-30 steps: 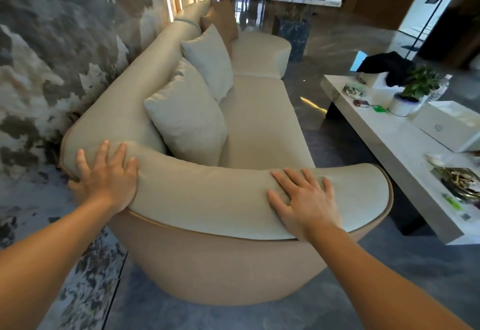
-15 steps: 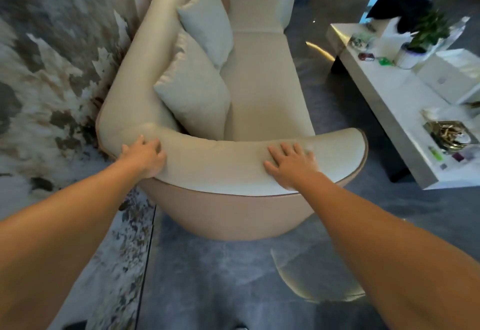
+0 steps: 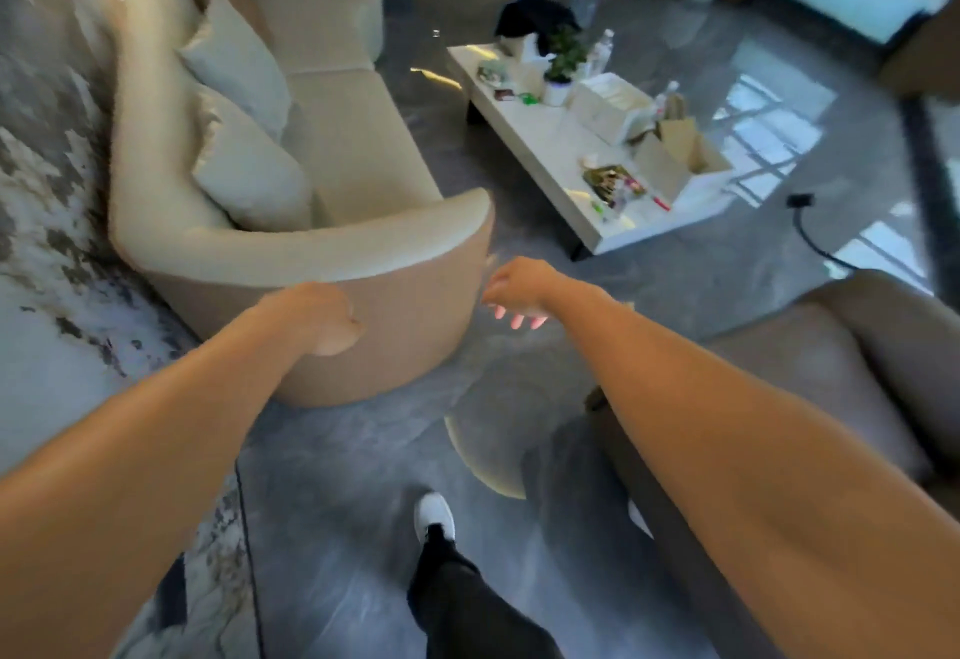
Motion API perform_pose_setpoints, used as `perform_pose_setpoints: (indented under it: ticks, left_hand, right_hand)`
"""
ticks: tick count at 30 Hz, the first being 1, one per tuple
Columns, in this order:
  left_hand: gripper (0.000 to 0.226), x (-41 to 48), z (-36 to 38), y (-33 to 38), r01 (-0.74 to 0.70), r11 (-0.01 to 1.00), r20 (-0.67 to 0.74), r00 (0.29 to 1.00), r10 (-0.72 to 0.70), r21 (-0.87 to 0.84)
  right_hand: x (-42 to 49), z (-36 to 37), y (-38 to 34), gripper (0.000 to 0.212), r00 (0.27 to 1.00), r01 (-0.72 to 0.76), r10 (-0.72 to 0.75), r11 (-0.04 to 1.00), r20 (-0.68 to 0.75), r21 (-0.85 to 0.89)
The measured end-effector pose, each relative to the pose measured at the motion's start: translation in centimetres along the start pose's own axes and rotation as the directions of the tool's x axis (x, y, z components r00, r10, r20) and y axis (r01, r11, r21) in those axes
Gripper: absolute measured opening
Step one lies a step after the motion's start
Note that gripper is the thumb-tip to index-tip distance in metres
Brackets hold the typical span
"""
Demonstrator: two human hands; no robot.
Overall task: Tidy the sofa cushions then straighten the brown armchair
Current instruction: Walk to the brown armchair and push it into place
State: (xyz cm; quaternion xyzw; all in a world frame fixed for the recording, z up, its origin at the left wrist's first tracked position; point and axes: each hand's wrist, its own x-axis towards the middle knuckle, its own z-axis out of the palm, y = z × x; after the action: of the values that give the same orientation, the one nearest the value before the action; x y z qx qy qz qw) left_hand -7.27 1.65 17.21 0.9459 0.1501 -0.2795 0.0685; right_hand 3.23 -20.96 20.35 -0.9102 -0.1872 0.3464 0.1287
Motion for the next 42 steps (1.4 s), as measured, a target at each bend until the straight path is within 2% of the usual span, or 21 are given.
perform_pose_setpoints:
  ticks: [3, 6, 9, 12, 16, 18, 20, 23, 28, 33, 37, 42]
  left_hand:
    - [0.043, -5.0, 1.8, 6.0, -0.167, 0.981, -0.005, 0.986, 0.168, 0.099]
    - [0.038, -8.7, 4.5, 12.4, -0.321, 0.940, 0.025, 0.947, 0.320, 0.113]
    - [0.039, -12.0, 7.2, 19.1, -0.419, 0.896, 0.059, 0.908, 0.415, 0.149]
    - [0.037, -15.1, 10.6, 25.9, -0.515, 0.840, 0.086, 0.857, 0.508, 0.171]
    - [0.033, -20.5, 15.8, 36.1, -0.627, 0.754, 0.152, 0.779, 0.608, 0.194]
    - [0.030, -26.8, 20.0, 45.7, -0.705, 0.650, 0.206, 0.706, 0.677, 0.283]
    - [0.027, -29.3, 20.9, 48.7, -0.712, 0.592, 0.193, 0.686, 0.701, 0.378]
    - [0.038, -32.4, 22.7, 53.3, -0.701, 0.518, 0.196, 0.668, 0.718, 0.490]
    - [0.046, -46.0, 29.1, 70.9, -0.795, 0.365, 0.198, 0.506, 0.839, 0.485]
    - [0.044, -54.9, 32.9, 83.4, -0.845, 0.235, 0.187, 0.360, 0.914, 0.480]
    - [0.043, -57.6, 33.1, 92.1, -0.817, 0.235, 0.116, 0.343, 0.932, 0.527]
    - [0.047, -55.5, 32.6, 103.8, -0.774, 0.368, -0.032, 0.411, 0.911, 0.515]
  right_hand:
    - [-7.6, 2.2, 5.0, 0.027, 0.996, -0.086, 0.086, 0.996, -0.037, 0.007]
    - [-14.6, 5.2, 10.5, 0.027, 0.977, -0.185, 0.191, 0.980, -0.092, 0.072]
    - [-21.5, 8.4, 17.3, 0.030, 0.959, -0.259, 0.258, 0.966, -0.115, 0.008]
    - [-28.1, 11.4, 23.8, 0.033, 0.917, -0.374, 0.381, 0.924, -0.119, 0.082]
    - [-37.7, 15.9, 32.3, 0.028, 0.794, -0.547, 0.593, 0.793, -0.132, 0.269]
    - [-47.0, 19.9, 39.4, 0.028, 0.724, -0.614, 0.676, 0.722, -0.136, 0.319]
    - [-49.9, 21.5, 41.3, 0.030, 0.686, -0.636, 0.705, 0.701, -0.178, 0.324]
    - [-54.3, 22.2, 42.2, 0.033, 0.649, -0.662, 0.724, 0.689, -0.234, 0.296]
    - [-69.8, 26.2, 53.8, 0.034, 0.500, -0.704, 0.806, 0.592, -0.318, 0.392]
    - [-80.8, 29.2, 62.4, 0.036, 0.422, -0.745, 0.862, 0.507, -0.282, 0.434]
    - [-84.7, 28.9, 69.4, 0.033, 0.396, -0.761, 0.882, 0.471, -0.256, 0.446]
    - [-84.9, 24.2, 80.6, 0.026, 0.422, -0.743, 0.850, 0.523, -0.314, 0.418]
